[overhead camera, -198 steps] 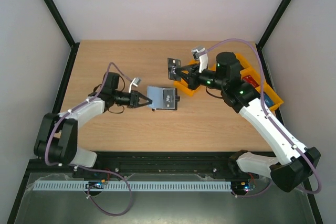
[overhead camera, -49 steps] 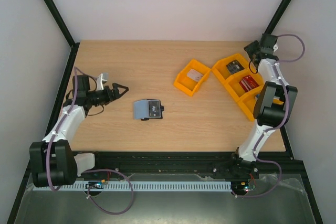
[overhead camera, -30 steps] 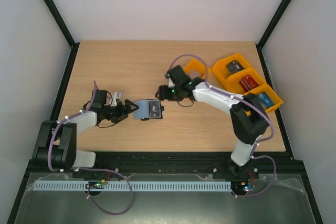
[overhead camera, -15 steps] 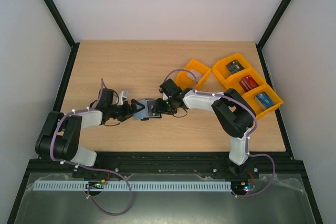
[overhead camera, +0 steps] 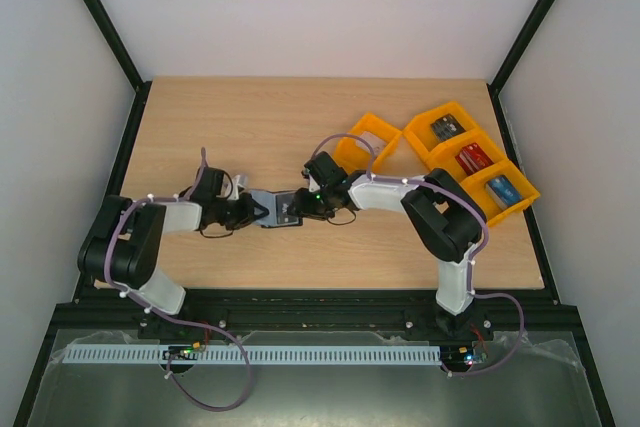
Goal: Take the credit cards out of the card holder
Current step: Remove the credit card from the card holder.
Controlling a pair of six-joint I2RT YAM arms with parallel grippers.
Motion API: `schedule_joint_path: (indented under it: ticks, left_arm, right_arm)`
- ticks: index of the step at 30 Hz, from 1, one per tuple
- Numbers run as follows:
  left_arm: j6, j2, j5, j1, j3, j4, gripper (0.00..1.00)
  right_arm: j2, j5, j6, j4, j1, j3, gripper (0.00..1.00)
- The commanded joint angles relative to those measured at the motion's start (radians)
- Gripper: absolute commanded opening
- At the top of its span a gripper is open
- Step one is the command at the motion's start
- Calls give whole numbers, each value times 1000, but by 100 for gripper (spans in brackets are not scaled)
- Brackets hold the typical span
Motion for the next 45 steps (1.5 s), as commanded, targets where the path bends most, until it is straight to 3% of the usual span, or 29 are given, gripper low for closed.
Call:
schedule_joint_path:
  ticks: [1, 4, 6, 14, 19, 23, 30, 33, 37, 41, 45]
  left_arm:
    - [29, -32, 16, -5, -18, -24, 2]
    - [64, -71, 29, 0, 5, -57, 2]
    - [133, -111, 40, 9, 69, -164, 2]
    - [688, -164, 175, 15, 609, -797, 2]
    - [893, -278, 224, 12, 821, -980, 2]
    - [983, -276, 311, 11, 977, -1138, 2]
    - [1078, -278, 505, 17, 1090, -1282, 2]
    - [1088, -276, 571, 21, 1091, -1299, 2]
    - [1093, -277, 563, 26, 1095, -1302, 2]
    - [1098, -284, 563, 33, 1085, -1308, 2]
    - [1103, -291, 573, 55, 1084, -1306, 2]
  right_arm:
    - [-3, -22, -6, 18, 8, -21, 45]
    - [-33, 3, -28, 9, 8, -21, 47]
    - [-70, 17, -76, -9, 6, -21, 51]
    - [-359, -76, -288, 61, -47, -44, 78]
    - [-546, -181, -314, 274, -82, -98, 99]
    - [-593, -234, -299, 412, -83, -93, 99]
    - [-604, -323, -297, 482, -86, -59, 100]
    - [-617, -406, -272, 559, -87, -69, 91]
    - [-647, -426, -315, 531, -90, -76, 77]
    - [-666, -427, -328, 514, -92, -79, 32]
    - [-666, -443, -347, 493, -95, -75, 12]
